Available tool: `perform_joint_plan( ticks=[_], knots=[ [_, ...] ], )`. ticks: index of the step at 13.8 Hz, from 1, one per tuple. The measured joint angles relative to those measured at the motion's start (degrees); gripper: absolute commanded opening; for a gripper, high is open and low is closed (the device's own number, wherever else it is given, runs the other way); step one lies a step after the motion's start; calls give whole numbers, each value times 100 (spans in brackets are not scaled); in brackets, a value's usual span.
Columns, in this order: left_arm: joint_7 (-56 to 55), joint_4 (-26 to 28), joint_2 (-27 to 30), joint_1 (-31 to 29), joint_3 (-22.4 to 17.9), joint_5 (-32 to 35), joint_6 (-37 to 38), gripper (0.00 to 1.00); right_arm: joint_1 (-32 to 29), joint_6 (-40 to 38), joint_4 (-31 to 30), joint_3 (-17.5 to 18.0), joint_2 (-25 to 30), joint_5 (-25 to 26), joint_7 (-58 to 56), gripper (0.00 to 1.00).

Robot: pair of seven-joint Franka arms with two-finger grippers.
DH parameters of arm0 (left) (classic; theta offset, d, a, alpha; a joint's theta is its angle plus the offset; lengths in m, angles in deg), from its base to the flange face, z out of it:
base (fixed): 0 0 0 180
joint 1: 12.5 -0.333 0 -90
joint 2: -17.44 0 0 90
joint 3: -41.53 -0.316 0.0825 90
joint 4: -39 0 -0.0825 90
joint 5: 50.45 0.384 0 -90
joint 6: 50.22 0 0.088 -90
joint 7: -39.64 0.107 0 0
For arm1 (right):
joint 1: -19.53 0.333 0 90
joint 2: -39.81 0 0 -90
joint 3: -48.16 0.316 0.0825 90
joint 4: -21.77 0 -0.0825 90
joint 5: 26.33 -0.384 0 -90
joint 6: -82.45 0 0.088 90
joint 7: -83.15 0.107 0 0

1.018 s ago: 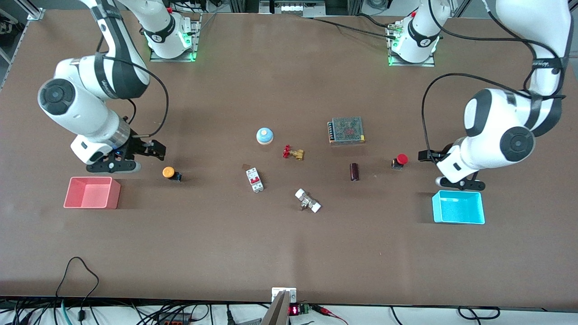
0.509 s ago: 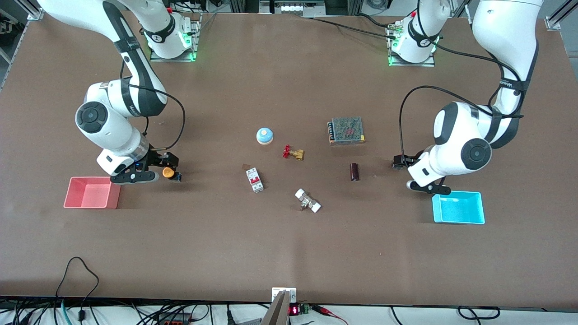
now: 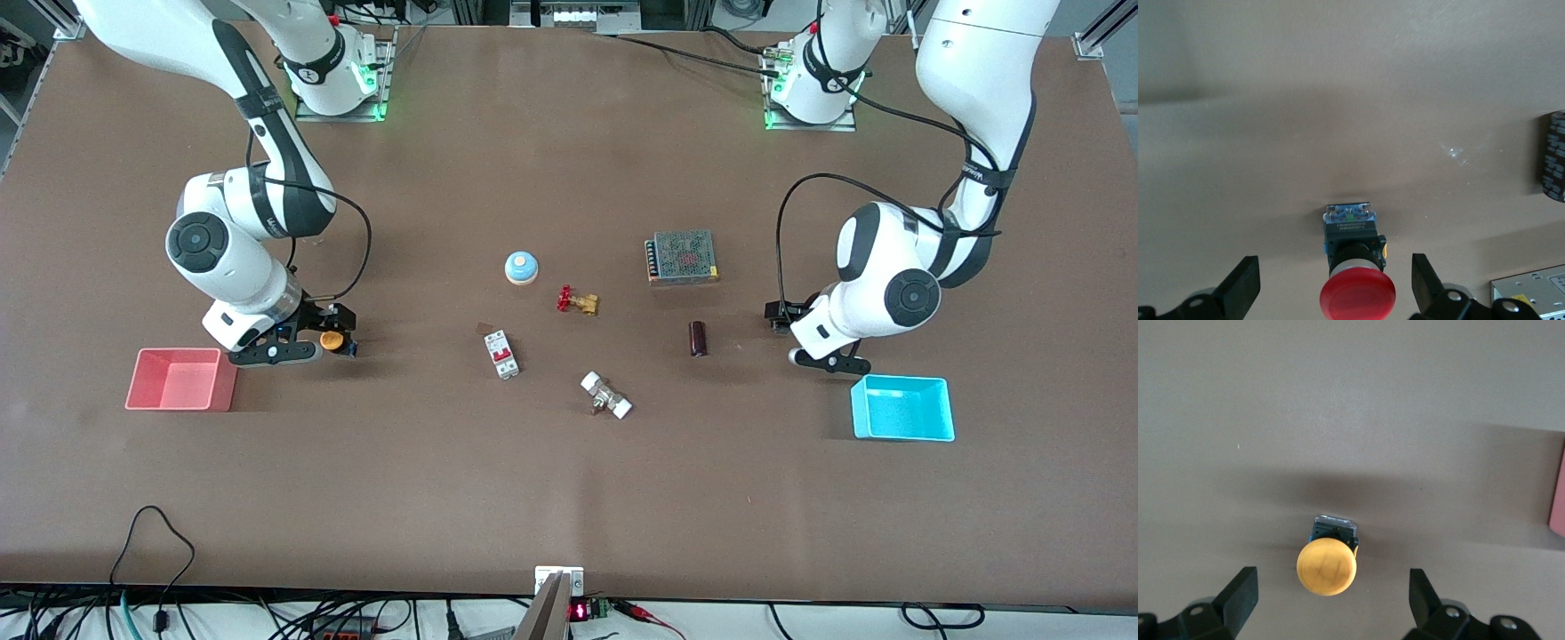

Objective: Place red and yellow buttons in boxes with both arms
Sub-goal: 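Lower and close the right gripper on the yellow button while the left grasps red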

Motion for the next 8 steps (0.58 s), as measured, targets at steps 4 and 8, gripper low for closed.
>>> perform_joint_plan(
  ticks=[4,8],
  knots=[
    [-432,78,-3,1,36,-113,-2,100,0,50,7,-4,-167,-4,53,100],
    [-494,122,-59,1,52,-114,-92,100,0,124,14,-4,-297,-4,182,100]
  ],
)
